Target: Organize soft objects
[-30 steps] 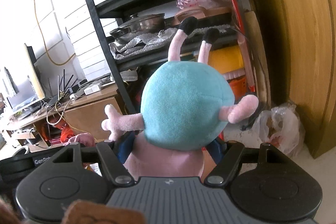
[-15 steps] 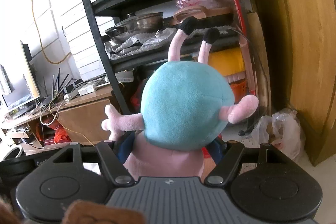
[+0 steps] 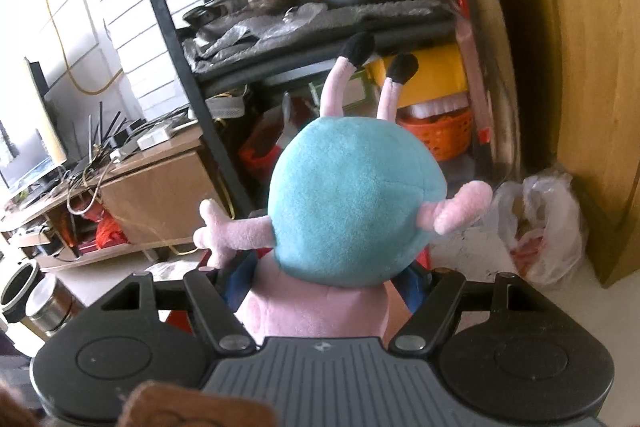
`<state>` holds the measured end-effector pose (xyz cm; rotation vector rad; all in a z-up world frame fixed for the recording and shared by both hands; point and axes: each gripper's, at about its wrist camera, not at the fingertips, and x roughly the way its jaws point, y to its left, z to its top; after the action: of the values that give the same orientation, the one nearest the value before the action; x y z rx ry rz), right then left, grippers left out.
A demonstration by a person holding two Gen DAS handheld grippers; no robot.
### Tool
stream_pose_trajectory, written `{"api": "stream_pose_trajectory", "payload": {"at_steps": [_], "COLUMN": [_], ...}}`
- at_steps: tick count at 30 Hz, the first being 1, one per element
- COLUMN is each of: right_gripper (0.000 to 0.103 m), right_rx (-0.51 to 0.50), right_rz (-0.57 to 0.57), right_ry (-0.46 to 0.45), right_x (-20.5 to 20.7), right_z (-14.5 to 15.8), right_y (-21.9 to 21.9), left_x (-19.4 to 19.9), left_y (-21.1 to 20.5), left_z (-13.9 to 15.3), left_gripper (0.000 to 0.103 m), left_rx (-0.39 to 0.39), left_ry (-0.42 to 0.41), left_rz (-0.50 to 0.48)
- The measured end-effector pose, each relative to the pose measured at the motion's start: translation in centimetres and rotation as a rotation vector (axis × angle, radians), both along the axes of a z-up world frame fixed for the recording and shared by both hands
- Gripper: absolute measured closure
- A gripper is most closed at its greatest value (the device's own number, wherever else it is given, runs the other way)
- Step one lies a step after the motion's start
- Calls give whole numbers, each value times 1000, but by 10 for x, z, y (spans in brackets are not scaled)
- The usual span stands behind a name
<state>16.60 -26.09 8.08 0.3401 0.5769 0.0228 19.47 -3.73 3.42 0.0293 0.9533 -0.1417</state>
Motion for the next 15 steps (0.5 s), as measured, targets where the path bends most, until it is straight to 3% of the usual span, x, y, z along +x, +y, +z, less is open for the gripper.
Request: {"api": "stream_pose_trajectory", "payload": {"at_steps": [2, 4, 9, 11, 15], "right_gripper": [58, 58, 58, 58, 58], "right_rx": [-2, -2, 19, 28, 40], "right_rz": [20, 35, 62, 65, 75], "right_ry": [-7, -10, 6, 14, 16], "right_x": [-2, -3, 0, 2, 2], "right_z": [2, 3, 0, -1, -2], "right_y": [5, 9, 14, 15, 16], "left_x": [0, 0, 11, 24, 38], "left_y": [7, 13, 26, 28, 26], "left_z": [-4, -12, -38, -50, -66], "left_gripper": [42, 42, 53, 57, 63], "left_rx": [-8, -12, 20, -2, 45], "left_ry": [32, 70, 145, 186, 191], "left_rz": [5, 23, 104, 132, 186]}}
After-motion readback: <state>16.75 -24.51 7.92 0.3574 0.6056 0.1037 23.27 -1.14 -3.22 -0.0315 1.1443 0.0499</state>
